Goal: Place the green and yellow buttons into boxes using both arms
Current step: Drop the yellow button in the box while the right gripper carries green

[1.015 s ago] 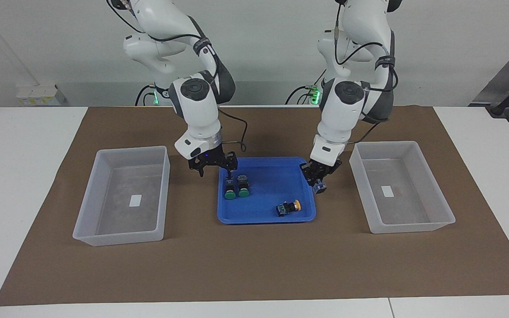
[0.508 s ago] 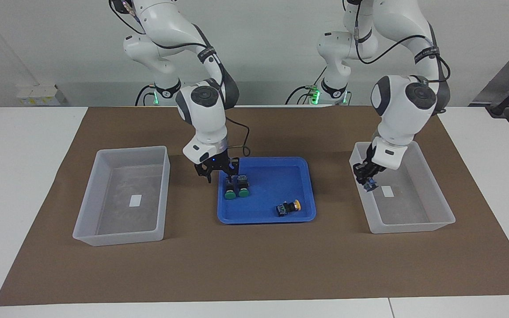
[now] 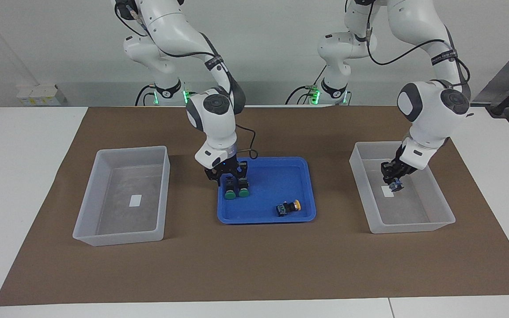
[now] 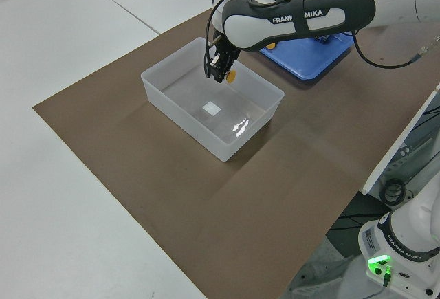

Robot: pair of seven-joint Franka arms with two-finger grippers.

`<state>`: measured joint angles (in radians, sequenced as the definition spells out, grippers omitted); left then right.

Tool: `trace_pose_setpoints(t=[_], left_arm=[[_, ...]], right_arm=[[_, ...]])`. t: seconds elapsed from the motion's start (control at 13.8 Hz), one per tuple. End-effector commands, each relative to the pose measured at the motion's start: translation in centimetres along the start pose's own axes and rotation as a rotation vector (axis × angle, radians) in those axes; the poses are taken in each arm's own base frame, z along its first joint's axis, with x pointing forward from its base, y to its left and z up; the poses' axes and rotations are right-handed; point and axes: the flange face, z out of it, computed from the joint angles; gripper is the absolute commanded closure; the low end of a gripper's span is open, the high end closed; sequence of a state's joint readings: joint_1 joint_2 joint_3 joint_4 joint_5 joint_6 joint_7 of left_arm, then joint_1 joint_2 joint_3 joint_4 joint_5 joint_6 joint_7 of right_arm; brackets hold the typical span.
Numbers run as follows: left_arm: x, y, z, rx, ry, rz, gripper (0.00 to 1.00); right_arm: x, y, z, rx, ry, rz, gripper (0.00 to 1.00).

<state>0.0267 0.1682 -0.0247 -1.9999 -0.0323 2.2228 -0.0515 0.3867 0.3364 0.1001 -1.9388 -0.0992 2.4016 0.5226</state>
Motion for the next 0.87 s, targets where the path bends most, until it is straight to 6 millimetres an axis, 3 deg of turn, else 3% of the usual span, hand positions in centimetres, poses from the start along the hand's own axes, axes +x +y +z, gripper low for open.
trace_pose_setpoints(t=[0.0,0.15,0.22,0.29,0.36,0.51,0.65,0.8], left_arm=[[-2.1,-0.3,3.2,-0.01,0.032,0.031,1.0],[-2.9,-1.1,4.7,-0.006,0.035,0.034,1.0],[-2.9,-1.4,4.7,-0.006,0.024,0.028,0.91],[-2.9,-1.4,4.6,-0.006,0.021,0.026,0.52],[-2.8,-1.5,4.5,-0.006,0.02,0.025,0.36],[-2.2,-1.9,3.9,-0.005,0.018,0.022,0.17],[-1.0,-1.8,2.4,0.0,0.003,0.027,0.13],[1.1,-1.1,-1.4,-0.003,-0.016,0.031,0.15]], right_arm=[[-0.4,0.0,0.9,-0.007,0.009,-0.001,0.4],[-0.7,0.0,1.3,-0.009,0.012,-0.008,0.59],[-0.8,0.0,1.5,-0.008,0.012,-0.007,0.72],[-0.7,0.0,1.5,-0.005,0.015,-0.007,0.79],[-0.7,-0.1,1.5,-0.004,0.017,-0.007,0.84],[-0.4,-0.2,0.9,0.0,0.026,-0.002,0.86],[0.3,-0.3,-0.8,0.005,0.046,0.002,0.85],[1.2,-0.2,-3.7,-0.007,0.045,0.011,0.86]])
